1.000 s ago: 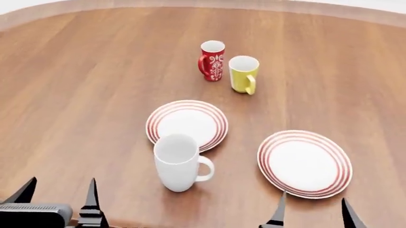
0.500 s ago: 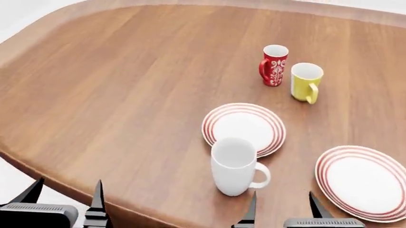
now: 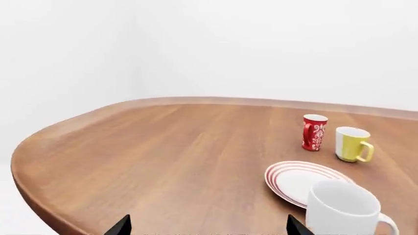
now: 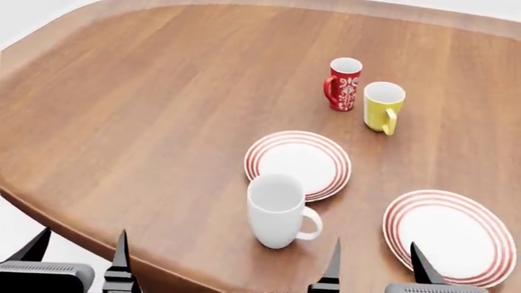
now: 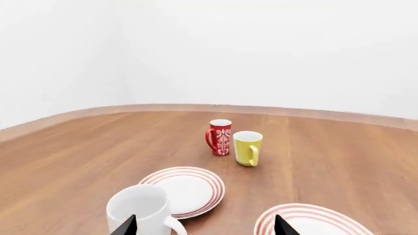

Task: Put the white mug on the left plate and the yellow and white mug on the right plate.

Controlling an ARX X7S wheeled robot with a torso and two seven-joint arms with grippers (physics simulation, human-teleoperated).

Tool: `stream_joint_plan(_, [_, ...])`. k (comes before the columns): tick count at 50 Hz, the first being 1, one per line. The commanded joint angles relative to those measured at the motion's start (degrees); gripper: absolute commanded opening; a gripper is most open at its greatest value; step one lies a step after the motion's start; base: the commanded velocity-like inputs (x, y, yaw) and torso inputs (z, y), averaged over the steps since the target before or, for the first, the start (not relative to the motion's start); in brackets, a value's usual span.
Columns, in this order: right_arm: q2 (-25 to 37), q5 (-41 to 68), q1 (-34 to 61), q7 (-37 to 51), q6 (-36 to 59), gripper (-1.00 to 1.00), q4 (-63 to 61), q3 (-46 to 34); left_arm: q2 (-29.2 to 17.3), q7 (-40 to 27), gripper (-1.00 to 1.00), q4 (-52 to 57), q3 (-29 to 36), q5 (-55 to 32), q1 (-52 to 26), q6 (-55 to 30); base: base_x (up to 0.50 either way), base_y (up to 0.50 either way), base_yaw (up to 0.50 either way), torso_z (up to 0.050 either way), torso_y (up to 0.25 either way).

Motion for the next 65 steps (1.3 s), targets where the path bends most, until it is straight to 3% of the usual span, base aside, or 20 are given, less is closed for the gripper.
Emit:
stream_joint_plan(1, [0.88,2.72,-1.42,0.66,-1.19,1.0,-2.15,2.41,-0.67,-0.48,1.0,0.72,-0.19,-1.09,-0.15,-0.48,0.08,-0.5,0.0,0.0,0.0])
stream_joint_plan(16, [1.73,1.94,-2.45,2.95,-2.6,1.0,-3.88,2.64,-1.03,-0.63,1.0,1.29,-1.04,-3.7,-0.26,-0.93,0.09,-0.5,0.0,0.0,0.0])
stream_joint_plan(23, [2.46,2.8,-0.86,3.47,-0.78,1.0,-3.32,3.14,-0.76,-1.17,1.0,-1.05,-3.54,-6.22,-3.82,-1.7,0.14,0.04,0.0,0.0,0.0])
stream_joint_plan(30, [1.93,1.64,-0.03,3.38,-0.99,1.0,-0.14,1.01,-2.36,-1.88,1.0,2.53,-4.47,-6.65,-1.89,-2.12,0.47,0.16,0.0,0.0,0.0])
stream_joint_plan(36, [2.23,-0.07,-0.56,4.29,-2.69,1.0,-1.13,0.33,-3.51,-3.04,1.0,0.27,-3.19,-2.91,-2.38,-0.23,0.06,0.02,0.0,0.0,0.0])
stream_joint_plan(65, [3.29,1.88,-0.18,4.8,-1.42,1.0,-1.81,0.45,-4.1,-2.83,1.0,1.2,-1.5,-3.97,-1.98,1.43,0.47,0.15,0.0,0.0,0.0])
